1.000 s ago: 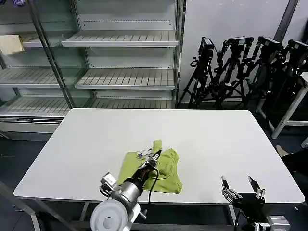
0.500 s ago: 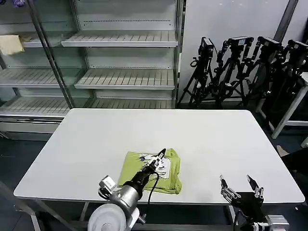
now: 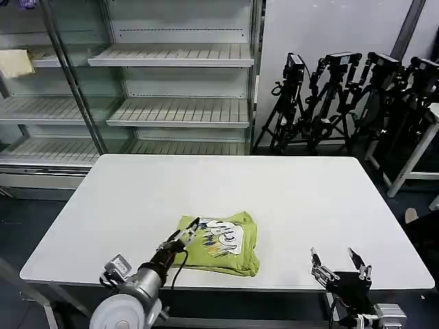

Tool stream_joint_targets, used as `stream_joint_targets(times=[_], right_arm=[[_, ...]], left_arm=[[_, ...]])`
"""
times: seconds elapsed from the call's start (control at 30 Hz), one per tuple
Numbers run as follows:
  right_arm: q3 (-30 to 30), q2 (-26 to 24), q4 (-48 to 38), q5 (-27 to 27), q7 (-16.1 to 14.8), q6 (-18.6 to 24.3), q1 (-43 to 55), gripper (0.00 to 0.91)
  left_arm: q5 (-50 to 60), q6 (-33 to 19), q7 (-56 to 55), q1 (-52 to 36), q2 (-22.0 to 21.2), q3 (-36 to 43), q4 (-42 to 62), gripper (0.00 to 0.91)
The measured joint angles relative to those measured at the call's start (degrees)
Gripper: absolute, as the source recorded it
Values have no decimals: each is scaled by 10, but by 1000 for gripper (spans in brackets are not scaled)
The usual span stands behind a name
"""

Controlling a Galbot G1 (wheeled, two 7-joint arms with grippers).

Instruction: Fold and organize the clothes.

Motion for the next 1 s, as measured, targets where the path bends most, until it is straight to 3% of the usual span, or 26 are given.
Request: stream_joint_targets(times=[0.67, 0.77, 0.83, 1.0], right_arm=[[19, 5, 14, 0, 0, -1, -19, 907], [22, 6, 16, 0, 0, -1, -21, 907], [23, 8, 17, 0, 1, -1, -23, 907], [25, 12, 20, -1, 1, -1, -28, 907]], left_arm=[[-29, 42, 13, -39, 0, -4, 78, 907], [-37, 43, 16, -44, -3, -2, 84, 191], [-41, 43, 17, -45, -3, 0, 86, 71], [-47, 41, 22, -48, -1, 1, 93, 40]])
